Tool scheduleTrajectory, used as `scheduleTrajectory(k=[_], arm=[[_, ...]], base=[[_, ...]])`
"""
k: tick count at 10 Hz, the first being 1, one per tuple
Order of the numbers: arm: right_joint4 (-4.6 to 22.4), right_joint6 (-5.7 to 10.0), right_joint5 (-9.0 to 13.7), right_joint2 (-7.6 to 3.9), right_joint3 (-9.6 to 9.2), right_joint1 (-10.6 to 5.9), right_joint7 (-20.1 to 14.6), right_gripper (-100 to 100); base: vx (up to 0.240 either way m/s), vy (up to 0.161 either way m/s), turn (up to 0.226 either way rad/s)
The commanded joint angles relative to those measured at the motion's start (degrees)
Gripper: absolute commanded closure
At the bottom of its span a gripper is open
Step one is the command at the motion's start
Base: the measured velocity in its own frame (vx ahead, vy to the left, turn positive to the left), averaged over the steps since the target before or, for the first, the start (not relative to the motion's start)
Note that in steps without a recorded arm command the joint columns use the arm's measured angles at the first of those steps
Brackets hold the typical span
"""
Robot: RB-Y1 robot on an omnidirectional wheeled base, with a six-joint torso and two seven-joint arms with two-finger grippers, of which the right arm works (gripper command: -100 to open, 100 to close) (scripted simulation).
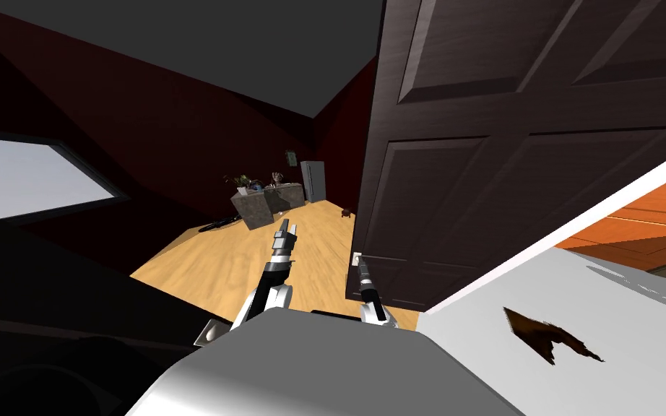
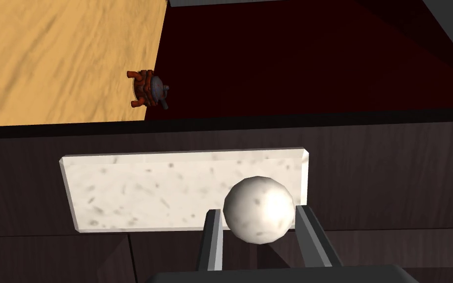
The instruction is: Push the door open
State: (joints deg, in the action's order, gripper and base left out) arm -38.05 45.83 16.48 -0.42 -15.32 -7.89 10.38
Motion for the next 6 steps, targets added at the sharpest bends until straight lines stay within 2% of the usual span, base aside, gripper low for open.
scheduleTrajectory(k=[1, 3, 4, 6], arm=[[0.01, 0.05, 0.03, -0.07, 0.06, 0.07, -0.01, 100], [0.01, 0.05, 0.03, -0.07, 0.06, 0.07, -0.01, 100], [0.14, -0.03, 0.63, -0.88, 1.07, 0.08, 0.34, 100], [0.18, 0.05, 1.34, -1.54, 2.33, 0.01, 0.70, 100]], base=[[-0.010, -0.005, 0.002], [-0.003, 0.000, -0.002], [0.117, 0.058, -0.050], [0.205, 0.057, -0.085]])
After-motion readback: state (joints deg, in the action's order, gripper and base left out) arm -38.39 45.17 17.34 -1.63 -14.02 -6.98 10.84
